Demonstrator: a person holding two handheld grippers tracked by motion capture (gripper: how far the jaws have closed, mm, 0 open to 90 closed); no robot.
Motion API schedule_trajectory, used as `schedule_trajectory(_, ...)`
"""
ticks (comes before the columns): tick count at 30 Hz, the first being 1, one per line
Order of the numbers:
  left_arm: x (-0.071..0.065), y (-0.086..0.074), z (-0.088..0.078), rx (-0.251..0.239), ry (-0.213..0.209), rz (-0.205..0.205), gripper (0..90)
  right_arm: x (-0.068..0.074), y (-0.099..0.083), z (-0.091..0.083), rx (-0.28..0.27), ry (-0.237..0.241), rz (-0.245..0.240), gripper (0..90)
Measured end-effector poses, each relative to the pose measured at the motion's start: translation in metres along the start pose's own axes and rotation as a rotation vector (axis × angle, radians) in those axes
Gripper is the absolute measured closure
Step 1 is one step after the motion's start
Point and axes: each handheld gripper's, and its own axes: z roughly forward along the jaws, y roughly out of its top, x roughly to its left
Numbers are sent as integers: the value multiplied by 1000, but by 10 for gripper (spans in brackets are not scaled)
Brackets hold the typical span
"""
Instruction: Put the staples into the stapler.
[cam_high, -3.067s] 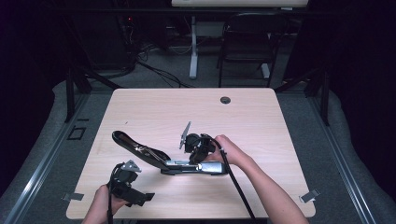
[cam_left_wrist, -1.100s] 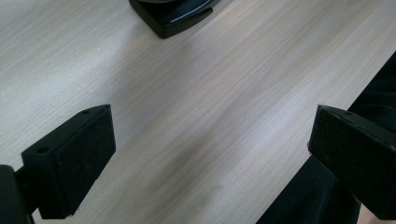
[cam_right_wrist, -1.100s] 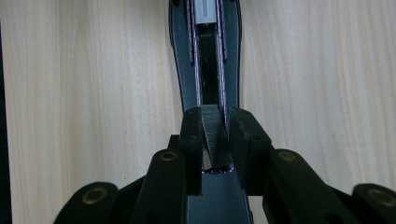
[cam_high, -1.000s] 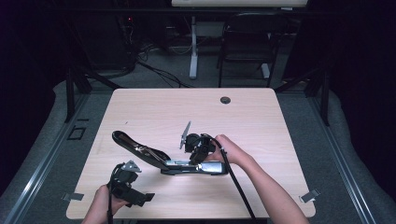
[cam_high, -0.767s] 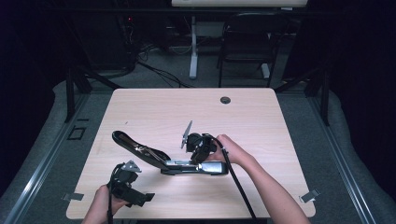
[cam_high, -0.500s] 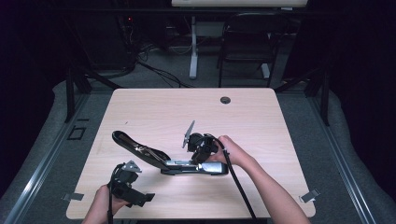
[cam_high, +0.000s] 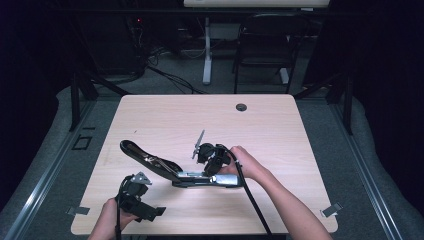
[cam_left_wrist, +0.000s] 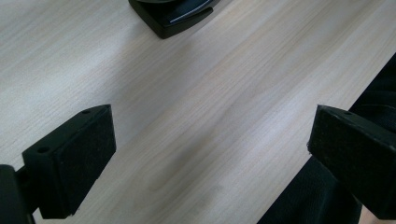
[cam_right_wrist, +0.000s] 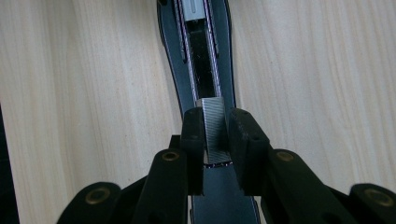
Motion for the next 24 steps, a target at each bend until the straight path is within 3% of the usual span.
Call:
schedule_trajectory(6,0,0,0,-7,2,-4,13,4,2,0,1,-26,15,763)
schedule_trajectory(14,0,0,0,-6,4,-3,14,11,-2,-2,-19,-75,-15,773)
schedule_trajectory(16,0,0,0,-2,2,-2,14,12,-3,-1,-28,-73,-9,772)
schedule_trajectory(21,0,0,0,-2,3,-2,14,13,-2,0,-9,-86,-47,769)
schedule_trajectory(24,0,0,0,-1,3,-2,14,11,0,0,-1,-71,-59,769)
